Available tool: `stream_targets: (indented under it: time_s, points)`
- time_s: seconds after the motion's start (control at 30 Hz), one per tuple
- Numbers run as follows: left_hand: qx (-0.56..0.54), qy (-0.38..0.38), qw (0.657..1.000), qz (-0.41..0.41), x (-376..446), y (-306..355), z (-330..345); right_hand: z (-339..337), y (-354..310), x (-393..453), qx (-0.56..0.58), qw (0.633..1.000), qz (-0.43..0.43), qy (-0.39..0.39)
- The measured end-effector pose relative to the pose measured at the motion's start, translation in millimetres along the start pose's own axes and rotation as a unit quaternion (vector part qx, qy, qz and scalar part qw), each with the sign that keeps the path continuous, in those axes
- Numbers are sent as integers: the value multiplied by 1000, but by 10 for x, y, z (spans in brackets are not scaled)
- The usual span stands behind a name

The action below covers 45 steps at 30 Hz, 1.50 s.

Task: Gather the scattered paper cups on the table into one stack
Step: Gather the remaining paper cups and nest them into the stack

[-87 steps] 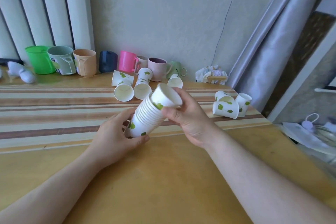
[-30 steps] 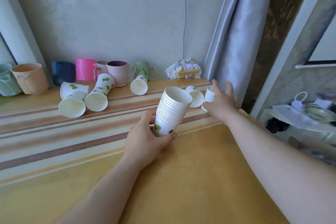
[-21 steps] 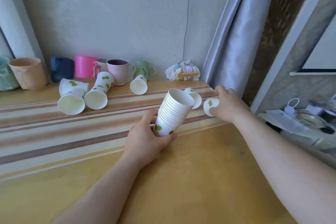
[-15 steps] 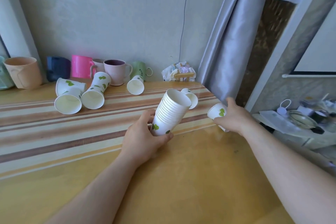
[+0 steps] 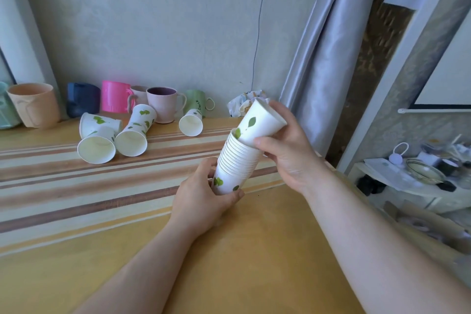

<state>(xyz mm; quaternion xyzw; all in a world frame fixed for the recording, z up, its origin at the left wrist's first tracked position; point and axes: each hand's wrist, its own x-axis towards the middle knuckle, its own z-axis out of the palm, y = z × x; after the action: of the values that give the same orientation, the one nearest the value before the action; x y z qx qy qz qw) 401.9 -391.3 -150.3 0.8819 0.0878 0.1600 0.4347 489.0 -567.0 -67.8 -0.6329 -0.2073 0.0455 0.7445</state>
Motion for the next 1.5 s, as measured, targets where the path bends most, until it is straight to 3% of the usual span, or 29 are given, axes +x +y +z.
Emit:
stream_targets:
  time_s: [0.07, 0.13, 0.23, 0.33, 0.47, 0.53, 0.6, 0.63, 0.7, 0.77, 0.83, 0.97, 1.07, 1.17, 1.37, 1.5]
  points:
    - [6, 5, 1000, -2, 4, 0, 12, -86, 67, 4, 58, 998, 19, 15]
    - [9, 10, 1000, -4, 15, -6, 28, -233, 154, 62, 85, 991, 31, 98]
    - [3, 12, 1000, -8, 34, -23, 46, -402, 390, 264, -184, 950, 58, 247]
    - [3, 14, 1000, -6, 45, -37, 66, -485, 676, 508, -401, 889, 104, 195]
    - [1, 16, 1000, -11, 60, -50, 79, -427, 847, 805, -437, 881, 135, 121]
    - [-3, 16, 1000, -15, 57, -55, 77, -383, 932, 860, -454, 878, 98, 114]
    - [-6, 15, 1000, -15, 57, -50, 73, -367, 984, 866, -415, 895, 59, 153]
    - [-6, 15, 1000, -14, 57, -48, 70, -359, 971, 868, -343, 917, 61, 192]
    - [-9, 17, 1000, -13, 55, -34, 68, -325, 823, 853, -54, 955, 109, 270]
    - [-11, 28, 999, -11, 49, -33, 68, -341, 602, 732, 216, 930, 168, 247]
    - [-14, 38, 999, -16, 42, -26, 63, -395, 397, 545, 293, 922, 164, 190]
    - [-19, 44, 999, -15, 28, -10, 49, -395, 42, 183, 251, 961, 95, 64]
    - [-17, 38, 999, -6, 15, 1, 40, -293, -84, 63, 25, 1000, 6, -1]
    - [-11, 40, 999, -4, -2, 26, 33, -197, -36, 33, -106, 993, -37, -28]
    - [-17, 50, 998, -42, -35, 64, 6, 289, 460, -52, -91, 990, 83, -75]
    - [33, -48, 997, -44, 24, 55, -164, 581, 790, -105, -92, 992, 82, -16]
